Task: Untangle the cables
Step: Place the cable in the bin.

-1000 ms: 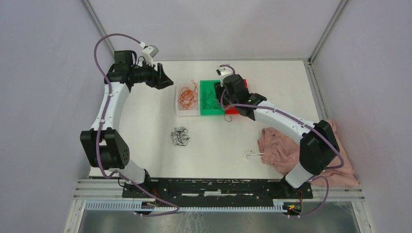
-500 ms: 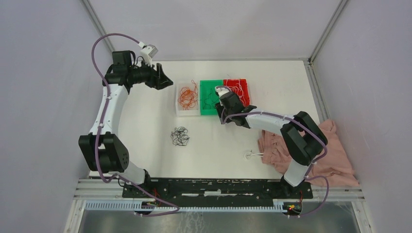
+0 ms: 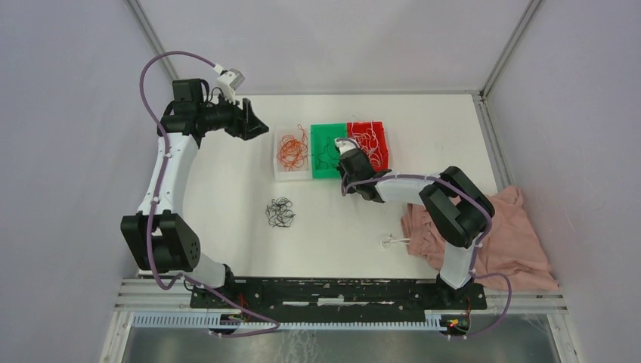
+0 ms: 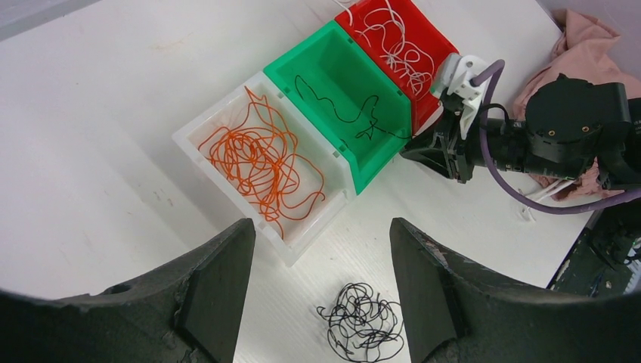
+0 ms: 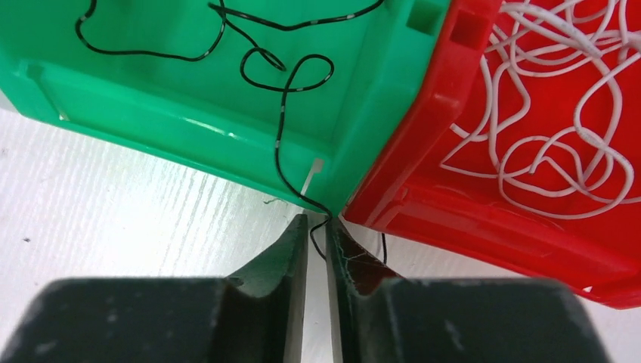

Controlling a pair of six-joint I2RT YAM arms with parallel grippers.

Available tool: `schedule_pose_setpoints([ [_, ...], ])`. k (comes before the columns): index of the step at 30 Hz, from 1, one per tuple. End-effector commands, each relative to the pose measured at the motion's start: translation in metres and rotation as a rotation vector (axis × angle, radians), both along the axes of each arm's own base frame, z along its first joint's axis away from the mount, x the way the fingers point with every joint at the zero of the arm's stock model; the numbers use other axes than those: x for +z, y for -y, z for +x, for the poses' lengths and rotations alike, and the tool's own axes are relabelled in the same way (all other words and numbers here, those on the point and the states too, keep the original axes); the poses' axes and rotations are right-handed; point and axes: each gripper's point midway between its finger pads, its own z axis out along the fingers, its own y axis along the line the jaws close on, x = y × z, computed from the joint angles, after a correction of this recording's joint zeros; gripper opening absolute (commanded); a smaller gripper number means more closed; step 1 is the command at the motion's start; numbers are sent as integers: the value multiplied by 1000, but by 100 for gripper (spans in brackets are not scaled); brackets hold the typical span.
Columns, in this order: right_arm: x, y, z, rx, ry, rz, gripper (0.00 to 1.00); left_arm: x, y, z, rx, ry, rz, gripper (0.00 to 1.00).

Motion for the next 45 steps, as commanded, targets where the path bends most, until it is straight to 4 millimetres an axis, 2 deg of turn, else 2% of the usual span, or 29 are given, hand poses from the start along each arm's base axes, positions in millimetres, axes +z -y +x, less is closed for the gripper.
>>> schedule_pose_setpoints([
  [1,13,-2,9,-48,73,59,12,13,2,-7,-30,49,-8,73],
  [3,23,-2,10,-50,94,76,1,12,1,-7,-29,48,-6,73],
  [5,37,-5,10,-45,113,104,0,12,1,-7,-28,48,-5,73],
  [12,110,-31,18,5,189,259,0,9,1,-8,-28,41,-6,73],
  [14,122,-39,25,18,199,269,0,9,0,-8,-25,43,-5,73],
  [16,126,-45,34,25,200,255,0,10,0,-9,-25,46,-5,73],
  [19,114,-54,50,28,167,195,0,10,-1,-10,-24,45,-5,73],
  [24,80,-59,69,-2,91,104,0,9,-3,-12,-24,51,6,73],
  [33,35,-46,79,-90,27,34,0,3,-6,-11,-29,43,13,73],
  [35,34,-46,78,-89,20,38,6,2,-6,-11,-31,42,12,73],
  [37,44,-49,76,-82,37,68,18,2,-7,-11,-30,41,13,73],
  [38,53,-51,76,-75,52,95,26,1,-7,-10,-29,40,15,73],
  [40,75,-56,77,-61,88,145,37,0,-7,-10,-28,39,17,73],
  [43,114,-67,78,-33,135,225,44,-4,-8,-11,-34,31,24,74],
  [45,135,-73,77,-13,151,267,45,-8,-9,-12,-40,22,33,74],
])
